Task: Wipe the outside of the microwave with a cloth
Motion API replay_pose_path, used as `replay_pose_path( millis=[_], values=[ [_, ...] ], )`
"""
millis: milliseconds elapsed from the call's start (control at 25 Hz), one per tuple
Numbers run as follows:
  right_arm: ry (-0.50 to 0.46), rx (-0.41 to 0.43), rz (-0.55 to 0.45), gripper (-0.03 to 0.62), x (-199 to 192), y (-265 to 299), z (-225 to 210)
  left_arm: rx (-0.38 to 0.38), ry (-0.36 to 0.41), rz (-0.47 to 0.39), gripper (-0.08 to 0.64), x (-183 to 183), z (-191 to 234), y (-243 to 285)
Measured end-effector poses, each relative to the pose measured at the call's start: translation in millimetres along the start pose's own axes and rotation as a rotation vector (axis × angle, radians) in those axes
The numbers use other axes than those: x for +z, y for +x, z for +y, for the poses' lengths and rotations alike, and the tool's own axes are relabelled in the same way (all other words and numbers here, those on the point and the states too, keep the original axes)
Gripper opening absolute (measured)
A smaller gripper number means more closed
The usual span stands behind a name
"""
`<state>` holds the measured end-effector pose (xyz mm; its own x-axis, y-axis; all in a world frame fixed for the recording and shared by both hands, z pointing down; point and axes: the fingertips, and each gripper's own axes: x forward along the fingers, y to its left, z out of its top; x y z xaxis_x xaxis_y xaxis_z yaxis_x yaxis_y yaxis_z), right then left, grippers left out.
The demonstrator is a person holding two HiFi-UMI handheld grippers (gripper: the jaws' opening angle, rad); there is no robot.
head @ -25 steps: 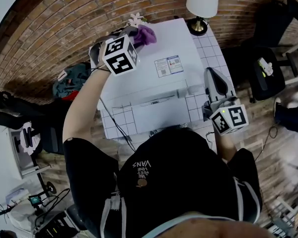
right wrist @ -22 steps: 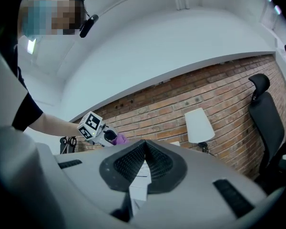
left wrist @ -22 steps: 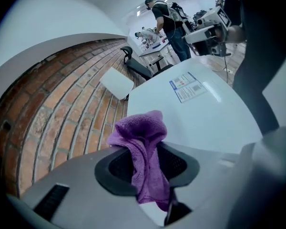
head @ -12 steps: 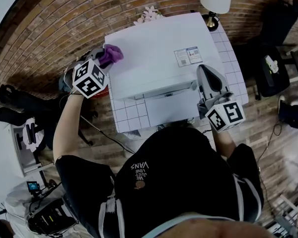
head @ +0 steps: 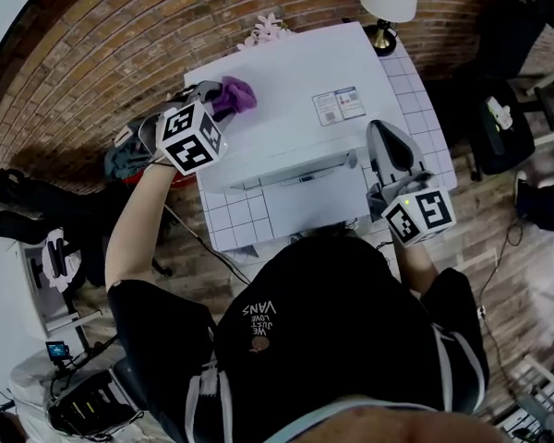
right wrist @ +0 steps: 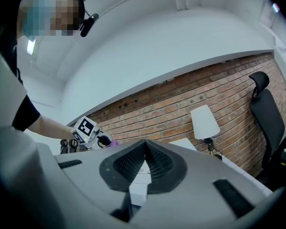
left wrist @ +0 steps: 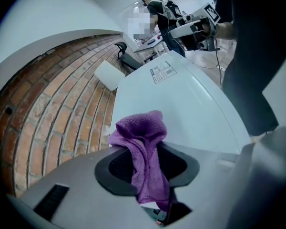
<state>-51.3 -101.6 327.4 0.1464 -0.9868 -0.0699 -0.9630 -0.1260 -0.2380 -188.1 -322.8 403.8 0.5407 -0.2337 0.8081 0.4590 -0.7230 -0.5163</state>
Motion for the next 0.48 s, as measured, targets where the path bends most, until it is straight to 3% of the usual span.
replay_pose_path(
  millis=[480],
  values=[
    [-0.006, -0.073, -0.024, -0.003, 21, -31, -78, -0.056, 0.184, -0.111, 0.133, 169, 15, 65]
  ],
)
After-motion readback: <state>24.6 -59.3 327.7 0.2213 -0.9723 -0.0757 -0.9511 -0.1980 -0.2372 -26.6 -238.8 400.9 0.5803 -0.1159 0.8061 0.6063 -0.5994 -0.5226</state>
